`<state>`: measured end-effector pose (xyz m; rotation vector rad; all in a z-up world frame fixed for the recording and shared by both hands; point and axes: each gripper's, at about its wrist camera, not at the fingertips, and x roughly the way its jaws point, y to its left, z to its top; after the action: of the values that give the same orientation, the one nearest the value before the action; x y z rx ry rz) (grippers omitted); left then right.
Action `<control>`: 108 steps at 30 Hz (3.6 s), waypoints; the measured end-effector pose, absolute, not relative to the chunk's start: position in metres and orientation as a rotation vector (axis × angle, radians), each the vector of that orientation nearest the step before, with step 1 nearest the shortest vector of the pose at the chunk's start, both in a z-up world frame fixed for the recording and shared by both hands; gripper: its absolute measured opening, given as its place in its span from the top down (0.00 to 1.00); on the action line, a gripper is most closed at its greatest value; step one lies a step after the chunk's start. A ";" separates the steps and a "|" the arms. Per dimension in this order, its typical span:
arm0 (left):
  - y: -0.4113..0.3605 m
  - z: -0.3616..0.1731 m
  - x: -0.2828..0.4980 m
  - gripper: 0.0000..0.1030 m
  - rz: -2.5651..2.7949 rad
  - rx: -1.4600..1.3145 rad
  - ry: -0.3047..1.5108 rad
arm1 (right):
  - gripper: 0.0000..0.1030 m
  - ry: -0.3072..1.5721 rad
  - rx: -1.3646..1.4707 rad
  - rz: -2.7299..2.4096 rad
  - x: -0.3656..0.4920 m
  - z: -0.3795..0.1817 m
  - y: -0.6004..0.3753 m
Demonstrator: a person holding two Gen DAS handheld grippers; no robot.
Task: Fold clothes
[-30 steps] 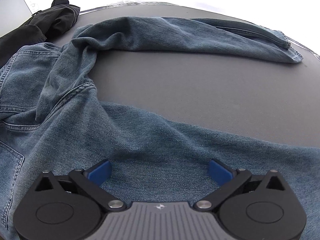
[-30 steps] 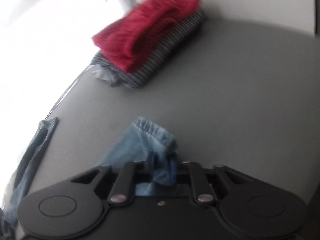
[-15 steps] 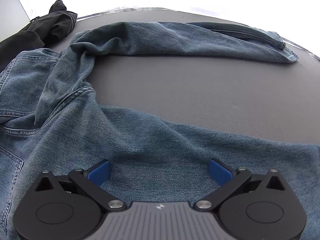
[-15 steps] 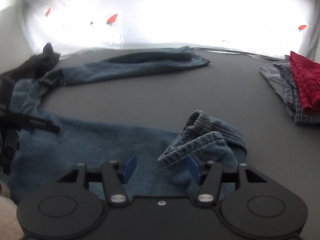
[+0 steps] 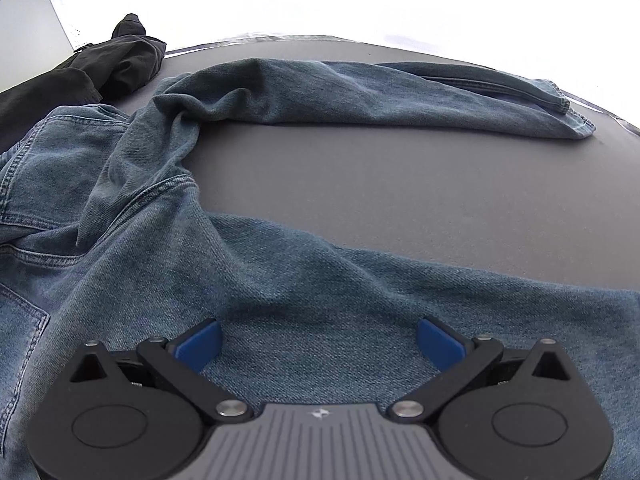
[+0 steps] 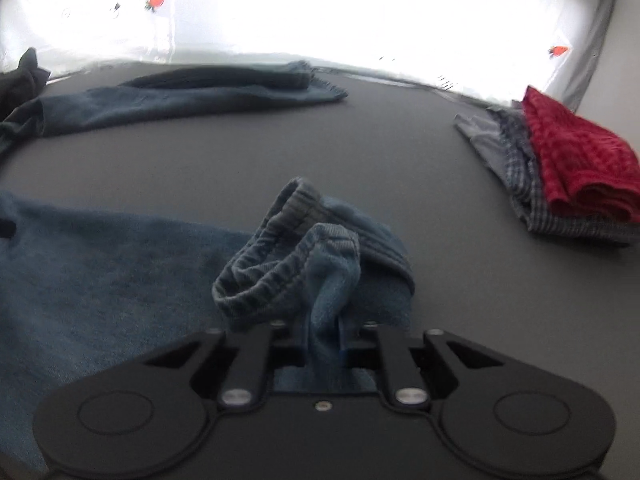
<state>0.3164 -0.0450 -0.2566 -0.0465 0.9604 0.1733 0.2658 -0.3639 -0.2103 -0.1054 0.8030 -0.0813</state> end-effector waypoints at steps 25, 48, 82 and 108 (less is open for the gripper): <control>-0.046 -0.257 0.310 0.00 0.195 -0.051 0.931 | 0.32 0.760 0.315 -0.589 0.189 -0.203 -0.513; -0.051 -0.255 0.311 0.00 0.198 -0.009 0.938 | 0.38 0.805 0.091 -0.498 0.317 -0.207 -0.501; 0.167 -0.229 0.423 0.00 0.545 -0.168 0.968 | 0.95 0.812 0.048 -0.293 0.634 -0.237 -0.317; 0.158 -0.237 0.417 0.00 0.562 -0.034 0.937 | 0.93 0.511 0.037 -0.411 0.547 -0.048 -0.360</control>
<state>0.4173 0.1583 -0.2373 -0.0340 0.9367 0.5616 0.5474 -0.3596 -0.0476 0.0371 0.5114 -0.4110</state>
